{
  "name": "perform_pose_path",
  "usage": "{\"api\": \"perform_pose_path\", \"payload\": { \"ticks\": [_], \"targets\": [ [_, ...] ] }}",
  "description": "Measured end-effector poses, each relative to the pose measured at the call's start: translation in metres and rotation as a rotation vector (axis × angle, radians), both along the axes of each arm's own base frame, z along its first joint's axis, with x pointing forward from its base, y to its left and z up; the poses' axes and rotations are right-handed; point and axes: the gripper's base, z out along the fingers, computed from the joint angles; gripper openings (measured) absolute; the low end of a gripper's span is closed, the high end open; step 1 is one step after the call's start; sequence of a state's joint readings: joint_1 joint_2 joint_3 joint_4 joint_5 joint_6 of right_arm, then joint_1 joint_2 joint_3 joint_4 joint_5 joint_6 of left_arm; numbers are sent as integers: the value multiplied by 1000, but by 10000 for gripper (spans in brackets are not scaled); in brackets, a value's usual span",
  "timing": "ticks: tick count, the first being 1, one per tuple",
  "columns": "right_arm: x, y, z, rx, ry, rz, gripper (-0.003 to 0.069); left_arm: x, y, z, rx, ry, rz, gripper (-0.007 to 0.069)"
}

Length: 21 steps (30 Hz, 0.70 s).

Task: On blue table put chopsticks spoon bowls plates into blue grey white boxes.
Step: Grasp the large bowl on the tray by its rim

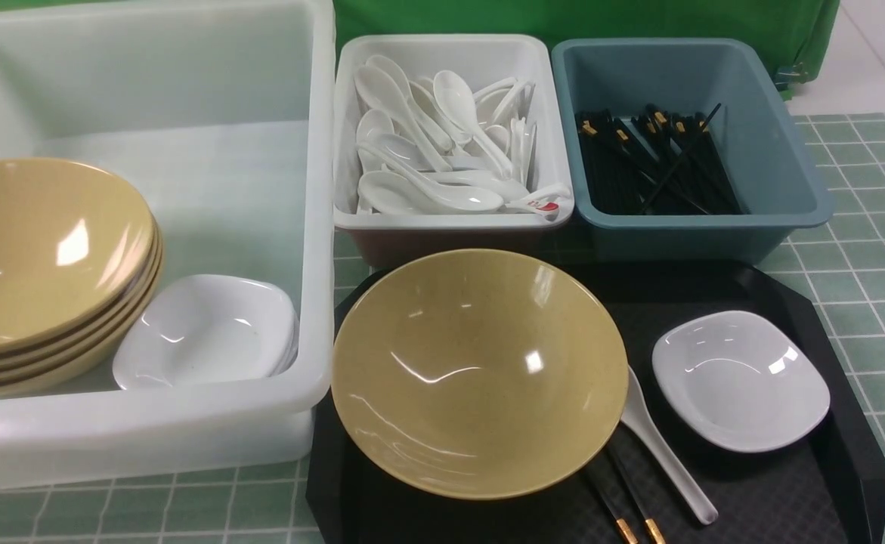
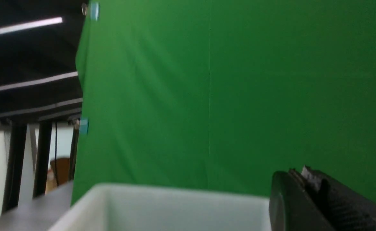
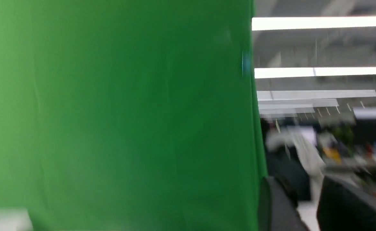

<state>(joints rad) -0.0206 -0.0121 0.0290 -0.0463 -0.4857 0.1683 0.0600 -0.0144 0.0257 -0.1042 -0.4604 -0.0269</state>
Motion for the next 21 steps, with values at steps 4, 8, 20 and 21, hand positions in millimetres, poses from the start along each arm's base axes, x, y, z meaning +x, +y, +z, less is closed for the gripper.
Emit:
{"api": "perform_pose_path", "payload": {
  "ticks": [4,8,20,21],
  "targets": [
    [-7,1,10,121,-132,95,236,-17,1,21,-107,-302,-69,2],
    [-8,1,23,139,-144,109,206,-28,-2,58,-174,-371,-168,2],
    [33,-3,81,32,562,-26,36,67,-6,140,-140,329,-149,2],
    [40,-3,72,48,681,-23,36,81,-9,137,-148,412,-170,2]
  ]
}}
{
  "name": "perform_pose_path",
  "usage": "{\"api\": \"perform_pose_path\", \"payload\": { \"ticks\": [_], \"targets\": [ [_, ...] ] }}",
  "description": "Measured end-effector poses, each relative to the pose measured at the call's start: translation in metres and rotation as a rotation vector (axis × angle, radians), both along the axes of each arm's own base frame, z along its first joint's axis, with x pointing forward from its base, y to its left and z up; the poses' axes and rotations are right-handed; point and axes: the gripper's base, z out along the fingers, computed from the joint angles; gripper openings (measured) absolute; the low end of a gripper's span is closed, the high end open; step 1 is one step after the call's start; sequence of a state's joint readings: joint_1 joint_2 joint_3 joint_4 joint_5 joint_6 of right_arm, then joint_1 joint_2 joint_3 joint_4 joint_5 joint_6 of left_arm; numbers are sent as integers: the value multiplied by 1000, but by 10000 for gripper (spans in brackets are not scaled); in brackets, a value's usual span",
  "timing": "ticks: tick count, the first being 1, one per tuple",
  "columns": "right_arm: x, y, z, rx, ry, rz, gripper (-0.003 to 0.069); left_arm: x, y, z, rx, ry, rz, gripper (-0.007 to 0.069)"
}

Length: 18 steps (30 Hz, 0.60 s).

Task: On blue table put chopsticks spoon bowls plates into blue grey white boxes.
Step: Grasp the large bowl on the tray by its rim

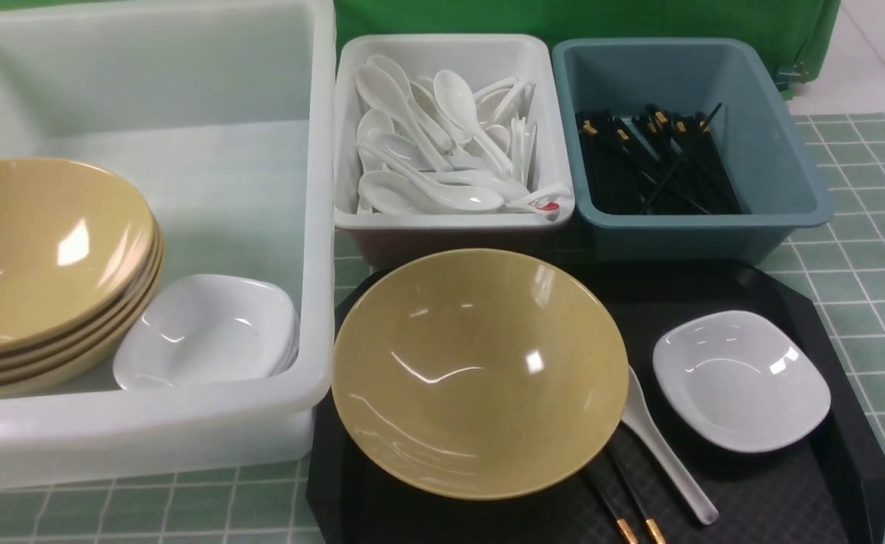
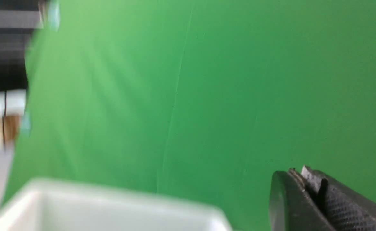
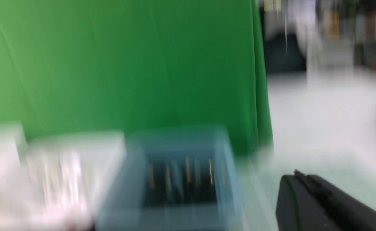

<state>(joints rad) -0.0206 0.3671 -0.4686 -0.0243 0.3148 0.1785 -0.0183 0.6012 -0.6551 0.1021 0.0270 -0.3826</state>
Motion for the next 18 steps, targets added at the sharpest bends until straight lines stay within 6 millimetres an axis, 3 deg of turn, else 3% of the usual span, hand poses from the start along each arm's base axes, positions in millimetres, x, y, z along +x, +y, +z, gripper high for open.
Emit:
{"api": "perform_pose_path", "payload": {
  "ticks": [1,2,5,9,11,12,14,15,16,18],
  "targets": [
    [1,0,-1,2,18,1,36,3,-1,-1,0,17,-5,2],
    [4,1,-12,10,141,11,36,21,-8,-8,8,158,-48,2],
    [5,8,-29,-68,343,109,36,45,-28,-17,96,390,-148,2],
    [1,24,-46,-213,540,370,36,66,-75,-19,285,643,-365,2],
    [-1,29,-48,-229,561,449,36,72,-91,-19,324,697,-426,2],
    [-1,35,-48,-256,557,530,36,81,-113,-22,369,774,-513,2],
    [0,40,-47,-276,539,595,36,90,-138,-21,414,810,-595,2],
    [0,40,-47,-280,537,601,36,91,-141,-21,421,813,-606,2],
    [0,42,-47,-316,525,635,36,102,-161,-24,460,829,-656,2],
    [2,42,-49,-340,510,646,36,119,-182,-31,517,838,-697,2]
  ]
}}
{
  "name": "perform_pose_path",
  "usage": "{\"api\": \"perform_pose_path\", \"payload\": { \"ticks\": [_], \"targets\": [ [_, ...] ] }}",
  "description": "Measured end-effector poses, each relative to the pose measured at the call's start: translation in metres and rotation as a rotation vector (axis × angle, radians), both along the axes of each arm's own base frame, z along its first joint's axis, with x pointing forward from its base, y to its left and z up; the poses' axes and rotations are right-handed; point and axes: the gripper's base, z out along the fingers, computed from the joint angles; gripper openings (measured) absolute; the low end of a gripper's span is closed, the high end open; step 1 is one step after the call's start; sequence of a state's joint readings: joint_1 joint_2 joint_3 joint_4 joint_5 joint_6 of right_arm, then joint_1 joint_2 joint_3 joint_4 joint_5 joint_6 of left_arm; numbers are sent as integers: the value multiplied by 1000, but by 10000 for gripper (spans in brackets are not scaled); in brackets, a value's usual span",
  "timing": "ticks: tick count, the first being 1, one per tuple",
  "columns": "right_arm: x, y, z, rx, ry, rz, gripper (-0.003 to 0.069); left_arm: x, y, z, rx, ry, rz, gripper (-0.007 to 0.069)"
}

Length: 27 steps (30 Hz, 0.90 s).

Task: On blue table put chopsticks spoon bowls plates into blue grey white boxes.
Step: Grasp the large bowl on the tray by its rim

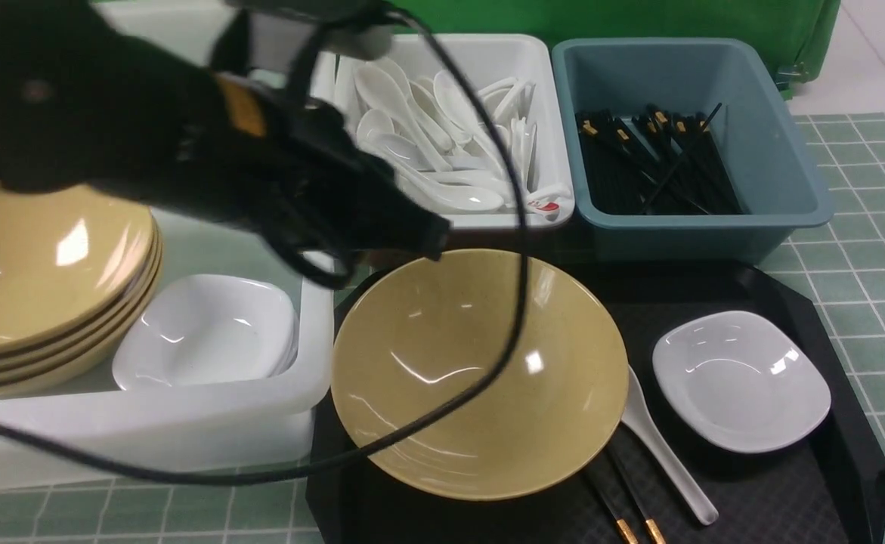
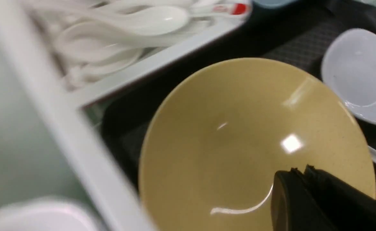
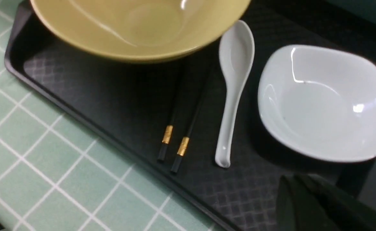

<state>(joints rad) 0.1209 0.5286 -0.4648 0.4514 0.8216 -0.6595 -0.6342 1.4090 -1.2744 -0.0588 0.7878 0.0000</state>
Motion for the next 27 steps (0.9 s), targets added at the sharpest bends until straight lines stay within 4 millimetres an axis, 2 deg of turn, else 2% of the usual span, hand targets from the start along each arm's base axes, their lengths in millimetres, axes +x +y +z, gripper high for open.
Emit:
{"api": "perform_pose_path", "payload": {
  "ticks": [4,6,8,12,17,21,24,27],
  "targets": [
    [3,-1,-16,26,-4,-37,36,35,-29,-31,93,99,-32,2],
    [4,-1,-23,44,-3,-56,36,43,-35,-46,141,162,-38,2],
    [5,-1,-28,58,-7,-73,36,51,-43,-69,202,266,-43,2],
    [7,-1,-28,75,-31,-93,37,58,-55,-105,246,439,-48,2],
    [7,-2,-28,79,-40,-99,37,60,-69,-127,192,529,-71,2],
    [8,-2,-27,80,-48,-103,37,54,-90,-140,122,559,-161,2],
    [8,-2,-27,82,-53,-106,37,47,-106,-144,57,565,-226,2],
    [8,-2,-27,82,-53,-106,37,45,-117,-138,-30,546,-295,2]
  ]
}}
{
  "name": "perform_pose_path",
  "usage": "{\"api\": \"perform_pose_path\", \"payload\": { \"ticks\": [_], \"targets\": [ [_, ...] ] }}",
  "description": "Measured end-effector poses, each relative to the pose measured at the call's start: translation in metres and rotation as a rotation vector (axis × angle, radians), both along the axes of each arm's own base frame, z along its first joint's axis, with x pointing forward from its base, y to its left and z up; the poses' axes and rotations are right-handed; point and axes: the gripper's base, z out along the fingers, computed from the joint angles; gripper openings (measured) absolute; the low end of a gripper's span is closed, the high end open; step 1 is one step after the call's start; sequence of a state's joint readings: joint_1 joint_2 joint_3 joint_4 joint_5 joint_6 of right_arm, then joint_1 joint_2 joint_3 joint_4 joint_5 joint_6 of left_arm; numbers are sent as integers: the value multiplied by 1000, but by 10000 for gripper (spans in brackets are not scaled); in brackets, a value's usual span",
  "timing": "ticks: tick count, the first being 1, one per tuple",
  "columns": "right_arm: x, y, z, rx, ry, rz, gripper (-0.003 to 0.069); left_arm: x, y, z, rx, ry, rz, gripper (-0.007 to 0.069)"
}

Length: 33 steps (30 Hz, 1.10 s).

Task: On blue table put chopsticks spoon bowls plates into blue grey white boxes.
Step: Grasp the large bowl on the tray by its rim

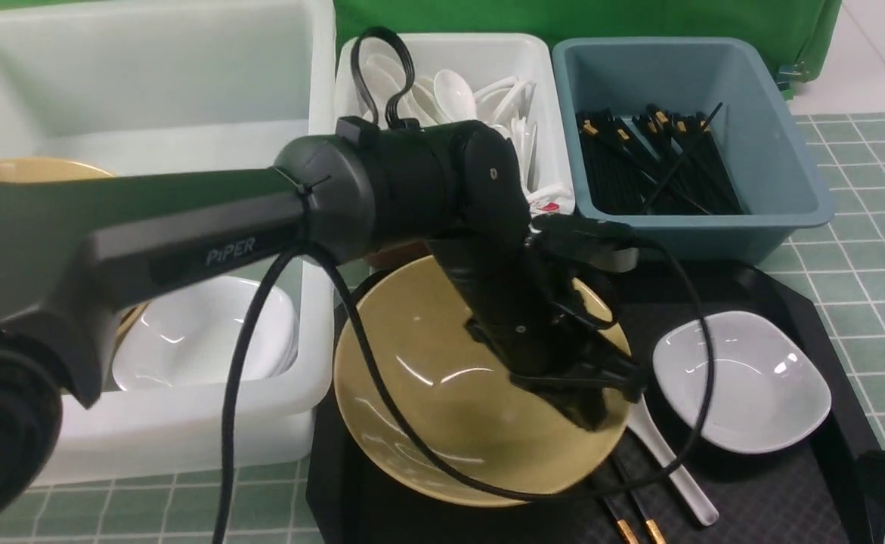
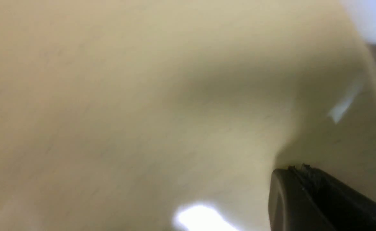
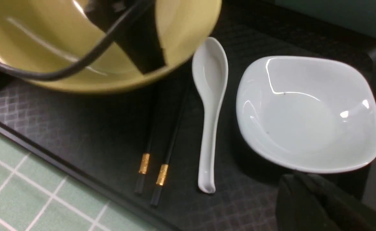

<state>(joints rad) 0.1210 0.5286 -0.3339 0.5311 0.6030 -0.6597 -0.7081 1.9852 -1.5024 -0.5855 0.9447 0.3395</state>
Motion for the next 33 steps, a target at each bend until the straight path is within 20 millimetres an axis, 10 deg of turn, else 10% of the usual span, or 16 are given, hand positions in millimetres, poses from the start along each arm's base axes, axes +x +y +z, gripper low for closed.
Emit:
{"api": "perform_pose_path", "payload": {
  "ticks": [7,13,24,33],
  "targets": [
    [0,0,0,0,0,0,41,9,1,48,-136,-128,-49,3],
    [0,0,0,0,0,-1,43,27,44,84,71,-357,-50,47],
    [0,-1,-3,0,-1,-8,47,55,71,50,474,-434,65,413],
    [0,-1,-3,0,-1,-9,48,63,61,13,479,-342,81,449]
  ]
}}
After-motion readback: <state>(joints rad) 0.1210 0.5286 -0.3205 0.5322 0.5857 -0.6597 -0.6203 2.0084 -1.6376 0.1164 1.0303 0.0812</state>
